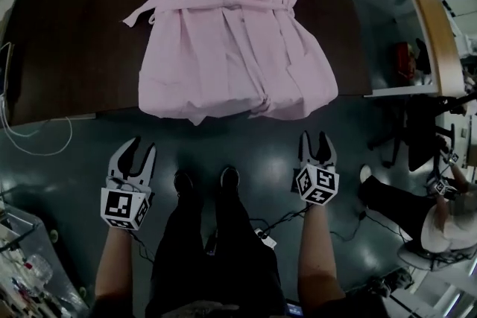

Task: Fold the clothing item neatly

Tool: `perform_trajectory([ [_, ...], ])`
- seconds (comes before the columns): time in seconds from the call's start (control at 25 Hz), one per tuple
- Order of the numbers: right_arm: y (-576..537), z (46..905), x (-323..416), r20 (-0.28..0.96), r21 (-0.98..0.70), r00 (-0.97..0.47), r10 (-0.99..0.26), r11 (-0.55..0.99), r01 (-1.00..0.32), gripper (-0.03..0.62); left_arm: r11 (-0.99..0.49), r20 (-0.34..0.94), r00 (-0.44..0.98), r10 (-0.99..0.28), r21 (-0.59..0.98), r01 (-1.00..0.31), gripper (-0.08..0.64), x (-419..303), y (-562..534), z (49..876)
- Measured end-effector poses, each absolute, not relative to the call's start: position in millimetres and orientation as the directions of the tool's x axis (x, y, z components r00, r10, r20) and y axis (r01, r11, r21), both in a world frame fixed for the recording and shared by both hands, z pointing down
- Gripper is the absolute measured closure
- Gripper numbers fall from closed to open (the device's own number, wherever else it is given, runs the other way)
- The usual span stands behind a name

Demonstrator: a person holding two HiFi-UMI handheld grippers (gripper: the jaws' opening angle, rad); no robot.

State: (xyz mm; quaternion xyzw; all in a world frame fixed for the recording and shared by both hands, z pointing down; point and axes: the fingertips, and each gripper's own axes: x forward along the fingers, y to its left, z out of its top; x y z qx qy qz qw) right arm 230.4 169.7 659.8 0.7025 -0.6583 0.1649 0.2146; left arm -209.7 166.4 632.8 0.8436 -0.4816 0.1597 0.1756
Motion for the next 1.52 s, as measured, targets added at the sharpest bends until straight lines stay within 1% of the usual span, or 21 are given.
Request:
perform_trajectory([
  [0.08,154.2,682.9,241.3,0.518,0.078,0.036,-0.855,0.005,-0.997,0.367,-0.479,0.436,0.482,-0.76,0.125,-0.869,0.373,-201.2,153.2,655.9],
  [0.2,143.4,717.9,245.5,0.533,0.065,-0.051,-0.844,0.101,-0.993,0.365,-0.513,0.46,0.477,-0.749,0.055,-0.857,0.333,-188.3,133.4,694.5],
  [0.28,130.5,738.1,246.5,0.545,0.073,-0.114,-0.831,0.182,-0.981,0.337,-0.527,0.442,0.476,-0.76,0.007,-0.85,0.309,-177.2,118.1,712.2],
  [0.36,113.2,752.1,251.4,0.552,0.093,-0.158,-0.819,0.248,-0.964,0.322,-0.514,0.412,0.466,-0.783,-0.005,-0.858,0.291,-167.5,104.6,727.1],
  [0.56,80.0,769.8,250.1,0.542,0.086,-0.264,-0.798,0.366,-0.927,0.318,-0.54,0.388,0.477,-0.789,-0.067,-0.839,0.29,-135.1,88.2,744.4],
  [0.68,73.3,774.2,238.6,0.537,0.021,-0.311,-0.784,0.381,-0.924,0.319,-0.534,0.391,0.475,-0.789,-0.054,-0.844,0.291,-126.4,77.6,745.3],
  [0.72,74.5,775.0,235.2,0.536,-0.003,-0.319,-0.782,0.376,-0.927,0.321,-0.528,0.396,0.466,-0.791,-0.056,-0.848,0.304,-126.3,76.8,745.2],
  [0.76,77.2,774.8,232.1,0.537,-0.013,-0.32,-0.78,0.372,-0.928,0.344,-0.52,0.405,0.457,-0.792,-0.058,-0.852,0.373,-126.9,78.0,744.7],
  [0.8,81.0,773.6,229.3,0.542,-0.007,-0.314,-0.779,0.37,-0.929,0.409,-0.518,0.415,0.453,-0.789,-0.055,-0.853,0.487,-126.8,81.1,743.4],
  [0.84,85.9,771.5,226.4,0.549,0.008,-0.307,-0.778,0.372,-0.928,0.51,-0.526,0.426,0.459,-0.78,-0.049,-0.849,0.52,-124.9,85.6,741.4],
  [0.88,91.6,768.9,222.5,0.557,0.02,-0.305,-0.772,0.38,-0.925,0.594,-0.543,0.439,0.472,-0.764,-0.043,-0.839,0.521,-122.0,91.7,739.1],
  [1.0,115.9,756.2,204.4,0.582,0.002,-0.353,-0.733,0.435,-0.9,0.594,-0.594,0.483,0.509,-0.712,-0.028,-0.804,0.523,-115.5,119.0,730.1],
  [1.12,152.1,730.4,191.8,0.599,-0.004,-0.388,-0.701,0.482,-0.876,0.594,-0.619,0.512,0.544,-0.665,0.03,-0.785,0.523,-111.0,159.5,708.5],
  [1.28,204.2,665.6,185.2,0.598,-0.014,-0.423,-0.681,0.519,-0.855,0.594,-0.604,0.488,0.573,-0.658,0.112,-0.789,0.524,-113.6,212.8,642.5],
  [1.4,220.1,601.6,186.4,0.556,-0.022,-0.452,-0.698,0.531,-0.847,0.594,-0.559,0.472,0.549,-0.689,0.136,-0.818,0.524,-126.1,234.6,577.0],
  [1.52,197.4,533.4,182.8,0.466,0.028,-0.506,-0.726,0.583,-0.812,0.594,-0.57,0.406,0.552,-0.728,0.088,-0.817,0.523,-132.0,220.9,510.0],
])
